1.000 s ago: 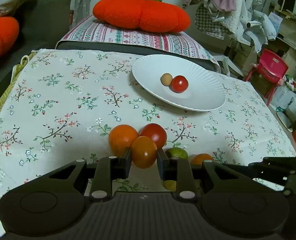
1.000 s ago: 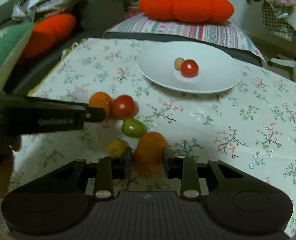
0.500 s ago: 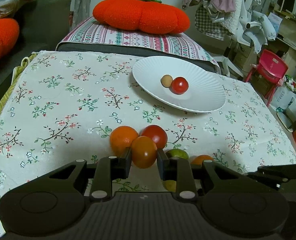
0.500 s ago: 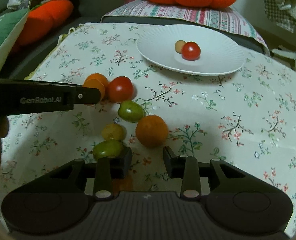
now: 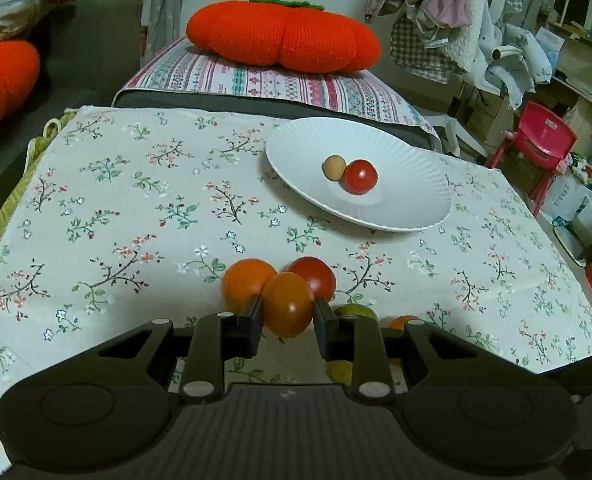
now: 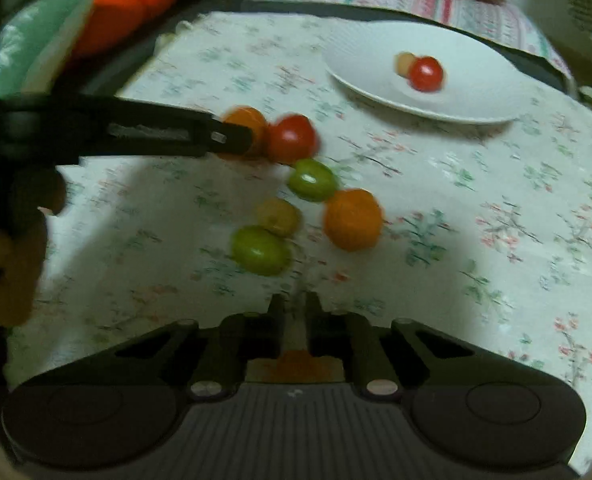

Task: Organize fruits
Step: 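Carry both orange tomatoes onto the white plate and open both tools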

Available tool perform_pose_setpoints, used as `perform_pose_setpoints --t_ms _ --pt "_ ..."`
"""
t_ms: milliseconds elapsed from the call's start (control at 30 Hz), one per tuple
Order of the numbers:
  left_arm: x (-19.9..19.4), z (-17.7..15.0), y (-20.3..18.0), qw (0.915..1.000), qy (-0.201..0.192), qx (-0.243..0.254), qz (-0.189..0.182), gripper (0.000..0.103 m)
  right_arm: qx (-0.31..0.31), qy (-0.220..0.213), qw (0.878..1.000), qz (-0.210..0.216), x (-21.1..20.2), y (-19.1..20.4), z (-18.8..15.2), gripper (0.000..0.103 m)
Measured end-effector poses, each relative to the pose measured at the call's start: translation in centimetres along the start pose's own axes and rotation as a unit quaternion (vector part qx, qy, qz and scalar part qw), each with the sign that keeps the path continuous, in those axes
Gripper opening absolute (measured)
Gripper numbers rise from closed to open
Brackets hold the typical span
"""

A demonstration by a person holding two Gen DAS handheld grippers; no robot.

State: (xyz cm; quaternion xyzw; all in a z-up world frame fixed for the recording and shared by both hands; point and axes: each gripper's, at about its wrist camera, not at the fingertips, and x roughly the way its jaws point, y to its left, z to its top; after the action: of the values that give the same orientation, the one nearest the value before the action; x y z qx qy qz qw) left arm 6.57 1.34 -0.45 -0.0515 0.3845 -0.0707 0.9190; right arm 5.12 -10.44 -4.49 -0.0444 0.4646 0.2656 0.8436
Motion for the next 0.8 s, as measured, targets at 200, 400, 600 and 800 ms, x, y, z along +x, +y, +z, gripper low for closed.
perform_pose_setpoints --t_ms 200,400,600,800 --pt "0.0 0.1 0.1 1.0 -0.002 0.0 0.0 0.009 0.01 -0.02 0.998 0.052 -2.5 -1.2 0.0 0.061" --pt "-0.3 0.3 -0.1 1.0 -0.008 0.004 -0.001 0.009 -0.029 0.029 0.999 0.014 -0.7 0.1 -1.1 0.025" --pt "-0.3 0.8 -0.3 0.9997 -0.018 0.014 0.007 0.009 -0.03 0.008 1.0 -0.002 -1.7 0.2 -0.7 0.024" --pt "0.5 2.4 -1.3 0.9987 -0.033 0.037 0.009 0.009 0.013 -0.053 0.998 -0.022 -3.1 -2.6 1.2 0.024"
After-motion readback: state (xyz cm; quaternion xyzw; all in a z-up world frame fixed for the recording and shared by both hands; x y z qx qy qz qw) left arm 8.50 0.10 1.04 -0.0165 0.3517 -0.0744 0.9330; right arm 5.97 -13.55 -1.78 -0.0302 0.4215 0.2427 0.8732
